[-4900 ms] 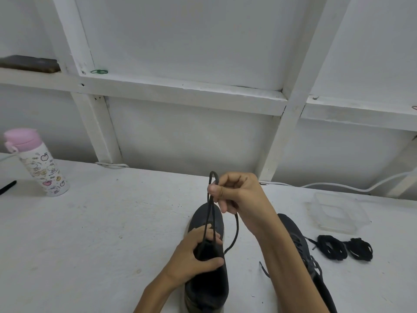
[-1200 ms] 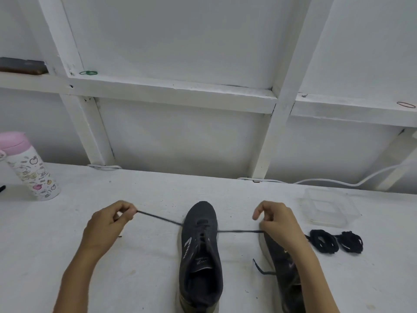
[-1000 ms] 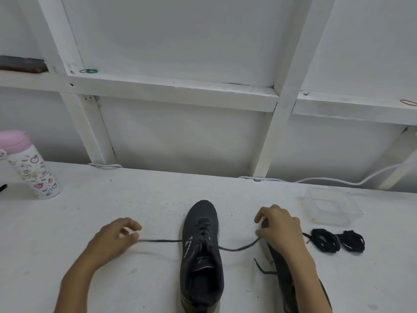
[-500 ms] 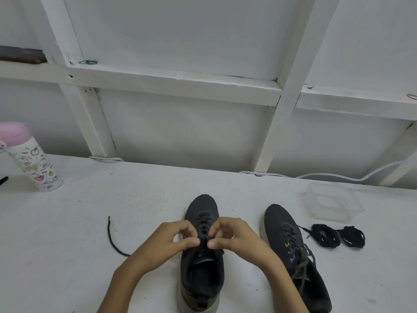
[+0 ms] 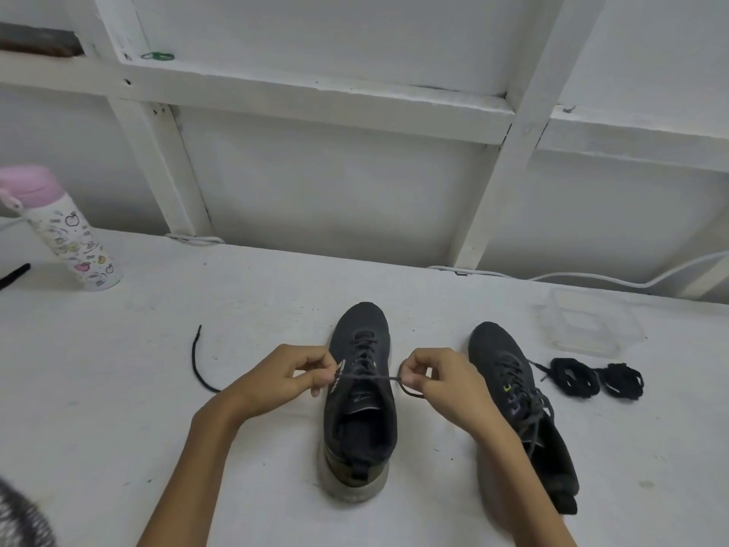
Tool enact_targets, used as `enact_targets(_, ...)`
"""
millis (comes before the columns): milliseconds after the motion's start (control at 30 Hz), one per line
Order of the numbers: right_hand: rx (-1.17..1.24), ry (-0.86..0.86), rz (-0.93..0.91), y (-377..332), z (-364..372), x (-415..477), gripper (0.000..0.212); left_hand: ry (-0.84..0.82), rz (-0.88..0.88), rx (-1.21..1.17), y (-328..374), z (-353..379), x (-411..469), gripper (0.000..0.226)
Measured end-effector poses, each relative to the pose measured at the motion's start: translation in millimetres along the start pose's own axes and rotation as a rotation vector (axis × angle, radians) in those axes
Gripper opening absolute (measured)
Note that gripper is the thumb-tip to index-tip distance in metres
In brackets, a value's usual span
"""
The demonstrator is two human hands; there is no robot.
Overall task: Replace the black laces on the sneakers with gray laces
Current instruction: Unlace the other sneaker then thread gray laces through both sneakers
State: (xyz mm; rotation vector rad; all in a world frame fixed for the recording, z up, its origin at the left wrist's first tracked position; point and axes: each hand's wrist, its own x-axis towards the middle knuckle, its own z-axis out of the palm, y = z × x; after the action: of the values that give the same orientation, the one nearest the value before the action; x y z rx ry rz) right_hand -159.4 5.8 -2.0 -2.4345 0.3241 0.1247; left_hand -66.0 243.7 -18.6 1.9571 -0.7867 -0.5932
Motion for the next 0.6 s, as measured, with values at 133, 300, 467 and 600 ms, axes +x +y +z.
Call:
enact_targets(133,0.008,-0.020,0.023,2,-1,2,0.017,0.013,0.000,-0.001,-2,-2,-1,0.019)
enact_targets(300,-0.024,-0.081,0.005,2,-3,1,0.022,-0.026,-0.047,-0.052,-4,-1,-3,0.017)
enact_targets(467,0.116,-0.299,0.007,7,-18,-3,0.029,-0.064,-0.127,-0.107,-3,-11,-18,0.017)
enact_targets(600,0.458,-0.385,-0.082,5,-37,-10,0.021,0.057,-0.097,-0.278,7,-14,-28,0.033)
